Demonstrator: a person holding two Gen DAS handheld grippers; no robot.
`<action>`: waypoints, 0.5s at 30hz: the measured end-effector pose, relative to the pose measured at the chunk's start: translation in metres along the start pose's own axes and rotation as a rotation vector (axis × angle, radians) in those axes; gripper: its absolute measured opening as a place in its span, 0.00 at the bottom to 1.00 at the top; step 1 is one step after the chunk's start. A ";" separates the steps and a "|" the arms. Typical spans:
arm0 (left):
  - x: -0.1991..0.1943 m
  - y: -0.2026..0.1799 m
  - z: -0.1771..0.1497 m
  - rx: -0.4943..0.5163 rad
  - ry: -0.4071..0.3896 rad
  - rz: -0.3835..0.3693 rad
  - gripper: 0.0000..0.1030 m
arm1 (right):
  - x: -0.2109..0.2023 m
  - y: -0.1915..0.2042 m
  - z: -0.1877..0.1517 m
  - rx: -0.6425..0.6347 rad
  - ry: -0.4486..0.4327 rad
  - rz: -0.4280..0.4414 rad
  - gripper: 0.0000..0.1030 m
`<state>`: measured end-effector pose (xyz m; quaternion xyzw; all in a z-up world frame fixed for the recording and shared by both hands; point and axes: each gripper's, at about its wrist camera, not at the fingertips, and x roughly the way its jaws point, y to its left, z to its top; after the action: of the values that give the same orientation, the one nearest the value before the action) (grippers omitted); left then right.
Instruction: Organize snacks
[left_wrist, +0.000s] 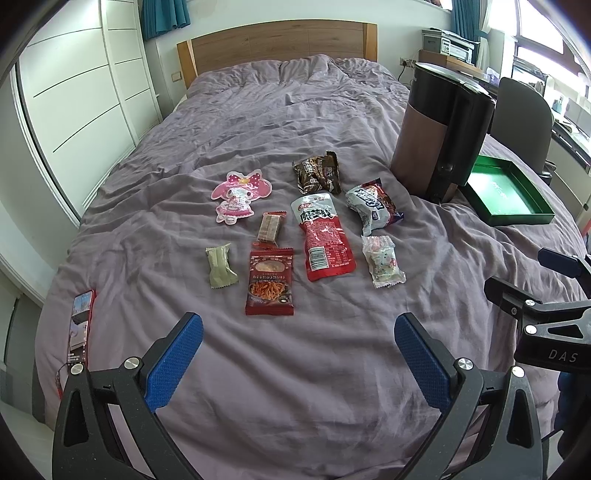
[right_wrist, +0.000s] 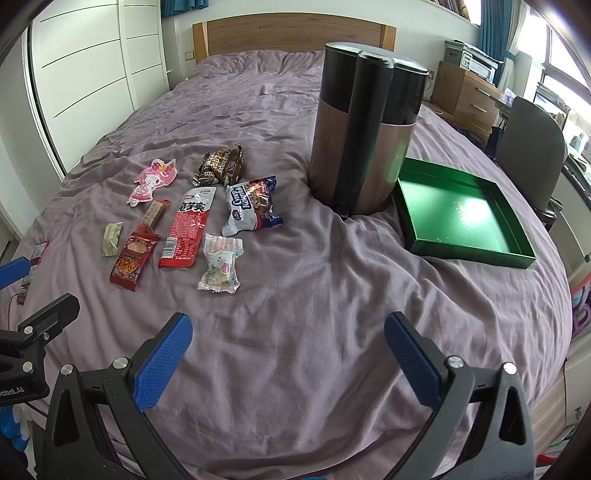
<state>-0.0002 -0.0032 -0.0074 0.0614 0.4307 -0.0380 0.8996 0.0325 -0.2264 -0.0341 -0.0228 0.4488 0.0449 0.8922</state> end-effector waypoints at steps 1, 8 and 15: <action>0.000 -0.001 0.000 0.000 0.001 -0.001 0.99 | 0.000 0.000 0.000 0.000 0.000 0.000 1.00; 0.000 -0.001 0.000 -0.002 0.004 -0.003 0.99 | 0.000 0.001 0.000 0.000 0.001 -0.001 1.00; 0.000 -0.001 -0.001 -0.004 0.006 -0.007 0.99 | 0.001 0.000 0.000 0.000 0.001 -0.001 1.00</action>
<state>-0.0007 -0.0042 -0.0083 0.0583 0.4335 -0.0403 0.8984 0.0325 -0.2259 -0.0350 -0.0232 0.4494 0.0442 0.8919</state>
